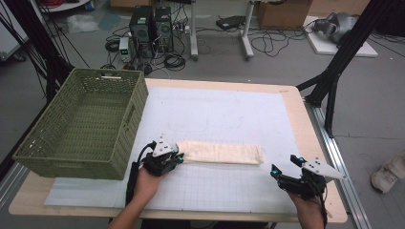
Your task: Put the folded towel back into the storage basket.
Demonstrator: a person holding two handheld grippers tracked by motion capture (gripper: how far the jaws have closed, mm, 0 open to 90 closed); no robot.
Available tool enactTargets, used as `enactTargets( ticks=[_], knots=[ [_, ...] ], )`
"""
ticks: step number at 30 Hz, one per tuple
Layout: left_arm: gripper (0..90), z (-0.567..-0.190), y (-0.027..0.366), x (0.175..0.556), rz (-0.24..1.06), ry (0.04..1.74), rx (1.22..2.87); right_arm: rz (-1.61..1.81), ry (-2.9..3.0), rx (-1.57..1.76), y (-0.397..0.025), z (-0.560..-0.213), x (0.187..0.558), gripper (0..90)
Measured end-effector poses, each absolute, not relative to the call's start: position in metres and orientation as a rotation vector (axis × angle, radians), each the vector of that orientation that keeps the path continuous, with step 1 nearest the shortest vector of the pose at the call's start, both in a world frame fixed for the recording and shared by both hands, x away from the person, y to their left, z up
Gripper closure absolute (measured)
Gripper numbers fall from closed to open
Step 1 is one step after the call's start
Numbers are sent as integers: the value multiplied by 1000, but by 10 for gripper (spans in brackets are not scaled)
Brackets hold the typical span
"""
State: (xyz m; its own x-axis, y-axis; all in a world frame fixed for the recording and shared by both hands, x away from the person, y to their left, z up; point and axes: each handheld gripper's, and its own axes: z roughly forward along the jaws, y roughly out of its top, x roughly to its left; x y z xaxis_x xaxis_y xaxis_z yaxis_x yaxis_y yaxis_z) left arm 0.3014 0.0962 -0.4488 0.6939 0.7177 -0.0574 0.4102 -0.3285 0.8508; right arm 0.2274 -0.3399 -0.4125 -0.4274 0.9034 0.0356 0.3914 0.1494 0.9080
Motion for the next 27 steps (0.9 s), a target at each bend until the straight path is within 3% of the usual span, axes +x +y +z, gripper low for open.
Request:
enactTargets(
  ticks=[3, 16, 27],
  knots=[
    [811, -449, 97, 301, 401, 879, 1950, 1230, 1932, 1232, -332, -415, 234, 175],
    [807, -448, 105, 299, 394, 893, 1916, 1155, 2062, 1326, -301, -441, 281, 407],
    [808, -448, 106, 299, 390, 884, 1912, 1035, 2128, 1349, -291, -451, 288, 450]
  ],
)
